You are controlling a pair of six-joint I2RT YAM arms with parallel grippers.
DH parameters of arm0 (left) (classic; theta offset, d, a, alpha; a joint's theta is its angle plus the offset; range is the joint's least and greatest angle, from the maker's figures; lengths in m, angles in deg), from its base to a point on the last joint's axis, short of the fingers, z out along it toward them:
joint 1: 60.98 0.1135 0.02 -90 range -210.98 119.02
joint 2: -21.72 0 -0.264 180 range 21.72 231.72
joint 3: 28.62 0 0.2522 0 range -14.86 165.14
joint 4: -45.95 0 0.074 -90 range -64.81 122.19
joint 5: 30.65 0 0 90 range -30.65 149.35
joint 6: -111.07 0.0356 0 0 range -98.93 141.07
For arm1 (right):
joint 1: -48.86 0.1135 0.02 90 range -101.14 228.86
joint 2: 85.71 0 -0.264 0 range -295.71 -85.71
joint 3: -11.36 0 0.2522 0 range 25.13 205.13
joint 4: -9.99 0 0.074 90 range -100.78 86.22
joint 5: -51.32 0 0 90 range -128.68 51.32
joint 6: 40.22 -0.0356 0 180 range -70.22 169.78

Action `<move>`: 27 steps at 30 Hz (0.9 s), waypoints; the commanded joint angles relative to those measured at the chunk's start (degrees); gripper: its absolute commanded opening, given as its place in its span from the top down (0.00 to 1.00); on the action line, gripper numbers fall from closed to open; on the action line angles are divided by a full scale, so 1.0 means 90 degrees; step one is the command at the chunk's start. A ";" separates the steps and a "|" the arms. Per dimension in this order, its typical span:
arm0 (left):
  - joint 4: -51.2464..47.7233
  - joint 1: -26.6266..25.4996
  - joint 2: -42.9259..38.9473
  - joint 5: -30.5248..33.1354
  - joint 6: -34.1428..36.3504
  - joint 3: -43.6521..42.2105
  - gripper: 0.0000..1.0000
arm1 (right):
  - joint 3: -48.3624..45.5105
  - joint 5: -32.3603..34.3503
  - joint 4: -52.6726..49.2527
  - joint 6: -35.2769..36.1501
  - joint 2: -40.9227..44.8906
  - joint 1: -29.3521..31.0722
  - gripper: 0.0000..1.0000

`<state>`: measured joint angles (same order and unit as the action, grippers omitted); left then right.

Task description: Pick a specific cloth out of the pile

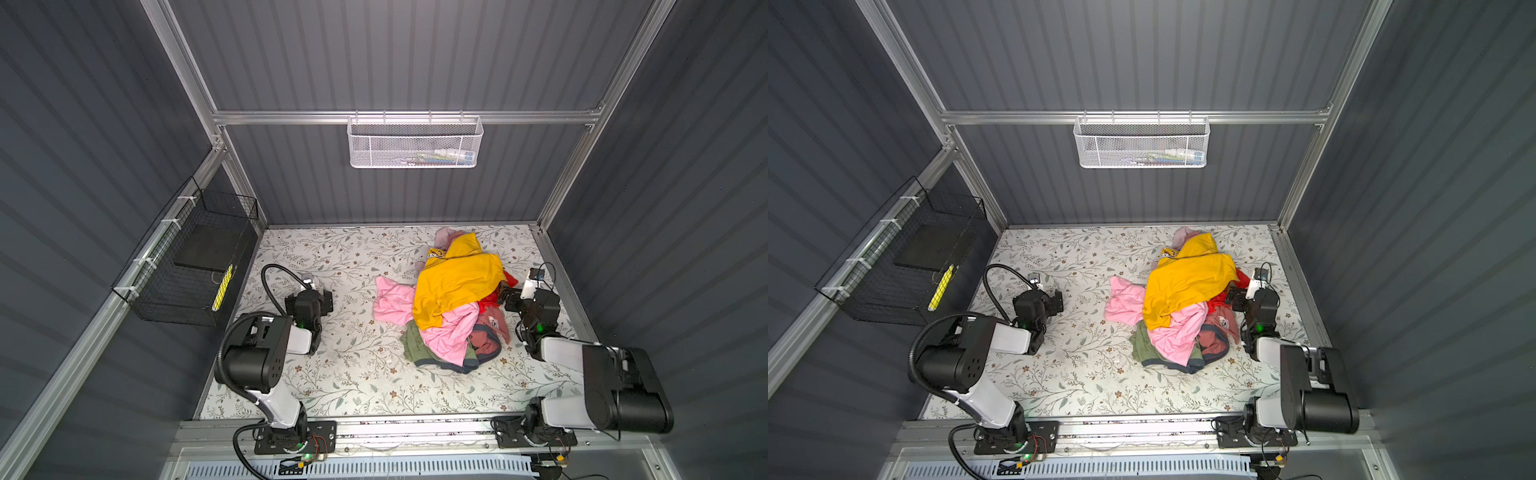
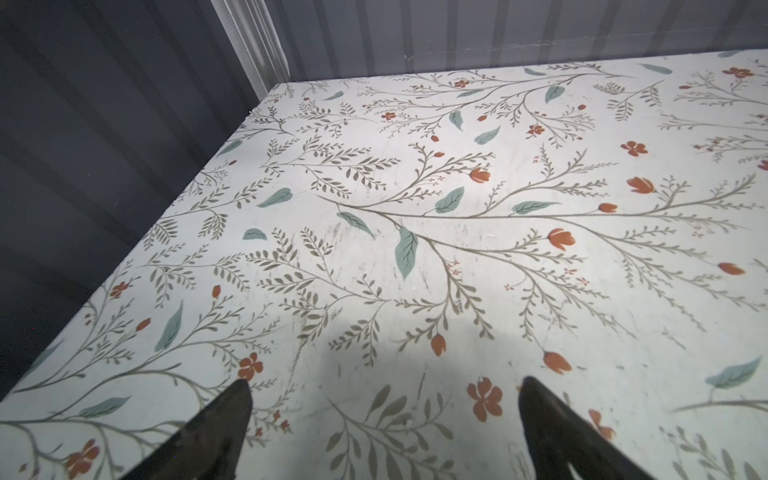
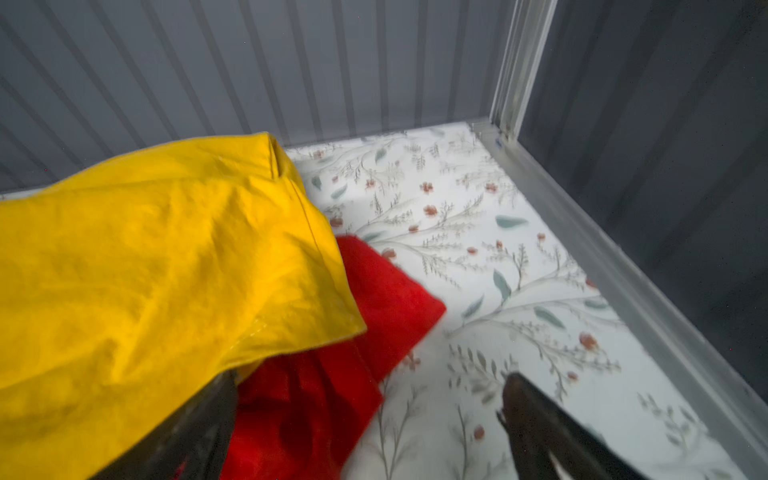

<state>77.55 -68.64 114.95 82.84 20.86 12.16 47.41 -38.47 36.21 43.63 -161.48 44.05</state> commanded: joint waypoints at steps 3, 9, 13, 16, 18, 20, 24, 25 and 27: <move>-0.2862 0.0050 -0.1460 0.0081 -0.1029 0.1136 0.00 | 0.0601 -0.0669 -0.2742 -0.1113 0.1626 -0.0409 0.01; -0.3186 -0.0265 -0.2049 -0.0680 -0.1917 0.1061 0.00 | 0.0070 -0.1423 -0.3323 -0.2144 0.2857 -0.0597 0.04; -0.3249 -0.0893 -0.2146 -0.0581 -0.2048 0.0947 0.00 | -0.0183 -0.2077 -0.3394 -0.2734 0.2846 -0.0593 0.11; -0.3283 -0.1195 -0.2136 -0.0732 -0.2226 0.0867 0.00 | -0.0303 -0.2591 -0.3296 -0.3091 0.2625 -0.0588 0.18; -0.3263 -0.1237 -0.2178 -0.0852 -0.2431 0.0752 0.00 | -0.0304 -0.2866 -0.3272 -0.3290 0.2452 -0.0595 0.21; -0.3213 -0.1244 -0.2280 -0.0891 -0.2563 0.0600 0.00 | -0.0253 -0.3100 -0.3288 -0.3440 0.2277 -0.0594 0.26; -0.3339 -0.1248 -0.2463 -0.0885 -0.2562 0.0465 0.00 | -0.0049 -0.3380 -0.3696 -0.3630 0.1992 -0.0569 0.35; -0.3420 -0.1248 -0.2477 -0.0930 -0.2565 0.0457 0.00 | 0.0011 -0.3401 -0.3886 -0.3642 0.1969 -0.0539 0.36; -0.3567 -0.1248 -0.2478 -0.1042 -0.2593 0.0412 0.00 | 0.0063 -0.3323 -0.4326 -0.3640 0.2003 -0.0463 0.39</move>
<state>47.59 -80.01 93.73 75.25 -1.11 16.89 45.94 -66.19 3.21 12.29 -143.58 39.06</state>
